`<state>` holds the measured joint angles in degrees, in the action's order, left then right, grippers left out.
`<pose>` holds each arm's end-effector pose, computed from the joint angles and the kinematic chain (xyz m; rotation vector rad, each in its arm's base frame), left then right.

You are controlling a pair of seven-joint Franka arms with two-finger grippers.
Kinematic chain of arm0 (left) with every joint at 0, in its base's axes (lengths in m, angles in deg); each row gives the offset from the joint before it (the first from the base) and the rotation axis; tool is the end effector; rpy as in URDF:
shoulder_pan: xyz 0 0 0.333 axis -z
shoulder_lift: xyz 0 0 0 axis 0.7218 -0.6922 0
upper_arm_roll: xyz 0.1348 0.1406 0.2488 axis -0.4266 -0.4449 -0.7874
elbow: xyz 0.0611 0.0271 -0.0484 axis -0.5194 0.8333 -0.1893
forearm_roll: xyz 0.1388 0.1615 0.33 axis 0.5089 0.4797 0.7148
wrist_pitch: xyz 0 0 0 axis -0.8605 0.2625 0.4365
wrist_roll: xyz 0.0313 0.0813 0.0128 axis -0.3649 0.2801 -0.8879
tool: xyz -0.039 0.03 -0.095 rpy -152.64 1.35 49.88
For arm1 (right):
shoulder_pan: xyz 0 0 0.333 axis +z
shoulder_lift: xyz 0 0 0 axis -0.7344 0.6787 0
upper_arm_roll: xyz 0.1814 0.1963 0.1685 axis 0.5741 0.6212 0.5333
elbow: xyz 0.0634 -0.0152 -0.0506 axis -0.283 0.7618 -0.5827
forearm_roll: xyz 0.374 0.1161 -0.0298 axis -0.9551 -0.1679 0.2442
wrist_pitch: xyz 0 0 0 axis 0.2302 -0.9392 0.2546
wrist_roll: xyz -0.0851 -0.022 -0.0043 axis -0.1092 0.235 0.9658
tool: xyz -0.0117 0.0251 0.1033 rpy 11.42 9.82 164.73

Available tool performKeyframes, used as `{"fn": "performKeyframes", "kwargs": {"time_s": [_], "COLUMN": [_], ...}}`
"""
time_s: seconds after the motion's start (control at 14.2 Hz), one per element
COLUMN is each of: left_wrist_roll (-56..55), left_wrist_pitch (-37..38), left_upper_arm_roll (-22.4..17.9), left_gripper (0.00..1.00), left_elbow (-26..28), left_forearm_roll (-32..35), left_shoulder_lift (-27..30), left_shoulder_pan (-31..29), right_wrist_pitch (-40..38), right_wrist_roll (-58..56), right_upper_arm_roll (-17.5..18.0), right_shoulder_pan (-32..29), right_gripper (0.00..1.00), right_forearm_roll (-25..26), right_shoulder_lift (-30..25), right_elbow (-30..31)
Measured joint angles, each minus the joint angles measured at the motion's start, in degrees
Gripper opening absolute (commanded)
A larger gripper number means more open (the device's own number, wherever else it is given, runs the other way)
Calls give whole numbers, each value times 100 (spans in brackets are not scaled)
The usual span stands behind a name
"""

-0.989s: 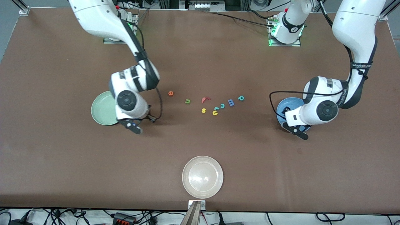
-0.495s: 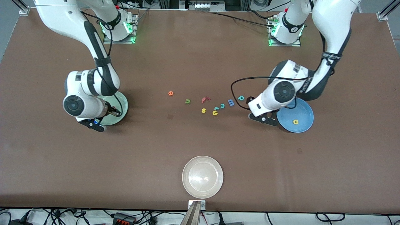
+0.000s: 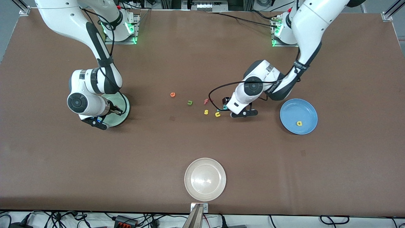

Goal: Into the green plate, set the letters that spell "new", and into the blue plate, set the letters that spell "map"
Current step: 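Open the right gripper over green plate while the left gripper grasps blue E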

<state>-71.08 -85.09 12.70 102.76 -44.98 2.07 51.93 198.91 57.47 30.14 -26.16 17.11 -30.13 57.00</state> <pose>0.5013 -0.3513 0.1943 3.0593 0.2737 -0.3632 0.5658 0.0791 0.1961 2.9306 -0.5702 -0.3728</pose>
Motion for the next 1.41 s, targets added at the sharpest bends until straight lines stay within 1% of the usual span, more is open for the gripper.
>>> {"fn": "performKeyframes", "kwargs": {"time_s": [0.07,0.14,0.28,0.35,0.42,0.57,0.71,0.78,0.85,0.92,0.99,1.06,1.2,1.34,1.41], "left_wrist_roll": [-51,-64,-68,-72,-72,-72,-72,-72,-72,-72,-72,-71,-71,-68,-29], "left_wrist_pitch": [-23,-30,-51,-63,-69,-79,-186,-241,-296,-339,-347,-332,-333,-275,-98], "left_upper_arm_roll": [-5,-24,-57,-58,-59,-59,-58,-59,-59,-58,-60,-59,-58,-59,-60], "left_gripper": [73,69,63,56,51,50,48,39,35,18,9,7,4,5,5], "left_elbow": [-1,-1,-2,-3,-3,-2,0,0,0,0,-2,-3,-4,-30,-95], "left_forearm_roll": [0,0,123,206,223,233,236,236,236,236,242,244,244,247,300], "left_shoulder_lift": [-48,-71,-92,-100,-106,-130,-165,-191,-227,-264,-287,-276,-278,-273,-252], "left_shoulder_pan": [4,0,-35,-68,-92,-94,-85,-84,-80,-78,-81,-97,-98,-100,-111], "right_wrist_pitch": [-4,-43,-331,-463,-547,-575,-421,-277,-104,90,304,528,1013,1302,1335], "right_wrist_roll": [0,-1,-19,-42,-65,-72,-68,-68,-67,-66,-63,-63,-44,8,93], "right_upper_arm_roll": [0,2,48,128,268,741,1176,1298,1357,1371,1379,1386,1392,1392,1391], "right_shoulder_pan": [1,4,34,70,112,177,275,372,520,687,851,1000,1301,1477,1521], "right_gripper": [100,100,100,100,100,100,100,100,100,100,100,100,91,91,91], "right_forearm_roll": [0,0,-6,-13,-17,-19,-19,-19,-19,-19,-19,-19,-19,-20,-20], "right_shoulder_lift": [-15,-66,-301,-453,-580,-695,-682,-656,-605,-529,-426,-309,-35,170,224], "right_elbow": [-7,-33,-133,-154,-149,-133,-110,-83,-59,-38,-20,-9,-3,-2,0]}}
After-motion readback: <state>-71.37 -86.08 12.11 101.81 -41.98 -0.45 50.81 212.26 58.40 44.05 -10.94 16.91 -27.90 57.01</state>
